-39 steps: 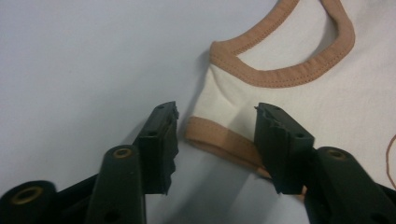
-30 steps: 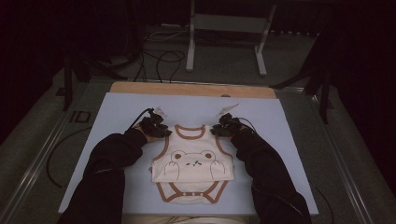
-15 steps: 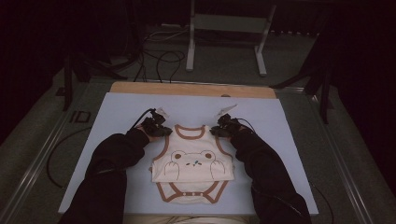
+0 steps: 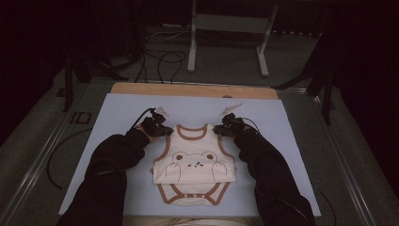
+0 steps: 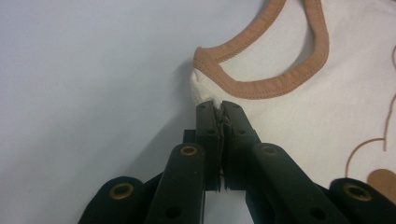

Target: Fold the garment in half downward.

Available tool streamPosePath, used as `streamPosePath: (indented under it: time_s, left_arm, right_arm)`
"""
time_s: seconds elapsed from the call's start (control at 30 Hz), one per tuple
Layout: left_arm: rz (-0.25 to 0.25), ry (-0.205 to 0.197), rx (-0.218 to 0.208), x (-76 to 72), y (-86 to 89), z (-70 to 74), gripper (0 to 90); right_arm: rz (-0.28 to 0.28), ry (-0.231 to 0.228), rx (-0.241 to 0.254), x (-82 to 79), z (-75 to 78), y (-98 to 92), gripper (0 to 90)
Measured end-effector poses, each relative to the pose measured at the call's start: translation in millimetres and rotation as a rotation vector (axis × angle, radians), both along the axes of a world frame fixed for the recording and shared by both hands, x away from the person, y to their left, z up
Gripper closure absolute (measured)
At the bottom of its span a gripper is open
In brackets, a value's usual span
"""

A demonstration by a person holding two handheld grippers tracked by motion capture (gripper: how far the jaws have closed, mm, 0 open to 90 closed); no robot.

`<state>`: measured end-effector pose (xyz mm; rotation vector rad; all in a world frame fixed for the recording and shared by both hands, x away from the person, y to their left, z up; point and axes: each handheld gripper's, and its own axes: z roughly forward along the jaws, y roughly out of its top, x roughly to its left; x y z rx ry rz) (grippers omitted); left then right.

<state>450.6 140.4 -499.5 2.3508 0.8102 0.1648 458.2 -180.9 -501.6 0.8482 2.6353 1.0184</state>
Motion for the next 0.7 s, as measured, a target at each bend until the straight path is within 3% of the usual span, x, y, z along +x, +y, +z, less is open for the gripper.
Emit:
streamPosePath:
  time_s: [0.7]
  left_arm:
    - [-0.014, -0.035, -0.029, -1.9, 2.0, 25.3, 87.9]
  right_arm:
    - [-0.005, -0.028, 0.022, -2.0, 19.8, -4.1, 80.6]
